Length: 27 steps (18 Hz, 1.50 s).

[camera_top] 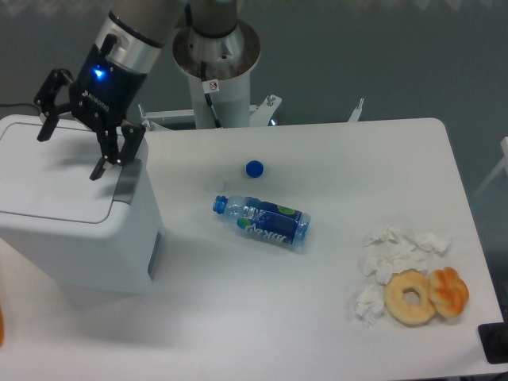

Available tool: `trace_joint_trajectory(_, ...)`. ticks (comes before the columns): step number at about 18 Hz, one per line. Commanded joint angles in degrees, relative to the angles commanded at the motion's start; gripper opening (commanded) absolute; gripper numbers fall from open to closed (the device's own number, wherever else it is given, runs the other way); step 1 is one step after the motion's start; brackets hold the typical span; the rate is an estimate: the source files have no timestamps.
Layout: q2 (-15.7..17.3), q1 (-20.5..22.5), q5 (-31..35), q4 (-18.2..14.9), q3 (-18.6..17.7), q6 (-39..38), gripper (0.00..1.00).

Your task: Close the trash can

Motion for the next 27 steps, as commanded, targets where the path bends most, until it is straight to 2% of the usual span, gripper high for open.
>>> trace_joint_trajectory(4,-0.09,6.94,0.00,0.09,1.15,0.18,1.00)
trace_joint_trajectory(8,-0.35,13.97,0.78,0.09,1.41,6.58,1.00)
trace_joint_trajectory(10,-0.79,15.91,3.15,0.09,1.76,7.64,1.00)
trace_joint_trajectory(16,-2.29,22.77,4.30,0.00,1.76,21.69,1.00)
trace_joint_trajectory(18,-2.29,23.91,6.75,0.00,1.94,26.52,1.00)
trace_joint_trajectory(22,-2.46,23.92,16.24,-0.09,2.12,36.80,1.00)
trace_joint_trajectory(27,-2.37,23.92,23.46,-0.09,1.06,42.45,1.00)
